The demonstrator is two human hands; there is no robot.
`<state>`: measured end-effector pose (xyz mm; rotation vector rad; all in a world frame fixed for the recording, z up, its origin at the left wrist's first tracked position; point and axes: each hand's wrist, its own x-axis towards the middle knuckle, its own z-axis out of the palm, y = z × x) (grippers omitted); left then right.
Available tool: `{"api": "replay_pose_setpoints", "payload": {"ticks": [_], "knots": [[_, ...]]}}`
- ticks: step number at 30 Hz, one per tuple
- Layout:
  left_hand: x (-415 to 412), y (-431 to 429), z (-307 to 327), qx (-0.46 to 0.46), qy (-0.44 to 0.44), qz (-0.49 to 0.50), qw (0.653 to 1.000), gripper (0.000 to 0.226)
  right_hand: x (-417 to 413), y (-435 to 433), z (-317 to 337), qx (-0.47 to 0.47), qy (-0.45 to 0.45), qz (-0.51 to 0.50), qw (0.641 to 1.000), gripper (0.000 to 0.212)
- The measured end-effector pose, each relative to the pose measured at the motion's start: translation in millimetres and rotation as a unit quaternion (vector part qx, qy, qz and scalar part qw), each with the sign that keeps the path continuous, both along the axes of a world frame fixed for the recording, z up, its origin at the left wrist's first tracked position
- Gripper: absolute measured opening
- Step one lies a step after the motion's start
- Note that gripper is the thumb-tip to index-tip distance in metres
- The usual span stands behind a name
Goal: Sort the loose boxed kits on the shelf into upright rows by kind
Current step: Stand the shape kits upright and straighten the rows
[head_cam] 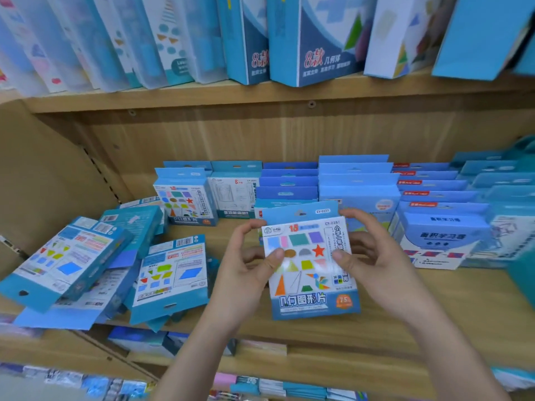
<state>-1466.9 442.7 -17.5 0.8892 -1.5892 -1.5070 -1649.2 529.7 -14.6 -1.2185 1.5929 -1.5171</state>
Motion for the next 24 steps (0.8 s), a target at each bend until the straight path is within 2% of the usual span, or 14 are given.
{"api": "replay_pose_setpoints", "payload": {"ticks": [6, 11, 16, 20, 24], "knots": [[-17, 8, -22, -0.061, -0.07, -0.036, 0.995, 0.036, -15, 13, -15, 0.046, 0.116, -0.058, 0.99, 0.044], [-15, 7, -30, -0.147, -0.144, -0.03, 0.978, 0.036, -10, 18, -17, 0.051, 0.152, -0.086, 0.983, 0.031], [-4, -1, -28, -0.196, -0.202, -0.055, 0.958, 0.041, 0, 14, -10, 0.089, 0.221, -0.1, 0.966, 0.039], [23, -20, -14, -0.263, -0.24, -0.042, 0.934, 0.029, 18, 8, -5, 0.082, 0.219, -0.138, 0.962, 0.036], [71, -51, 8, -0.345, -0.266, 0.011, 0.9, 0.024, 41, -13, 20, 0.031, 0.214, -0.164, 0.962, 0.029]]}}
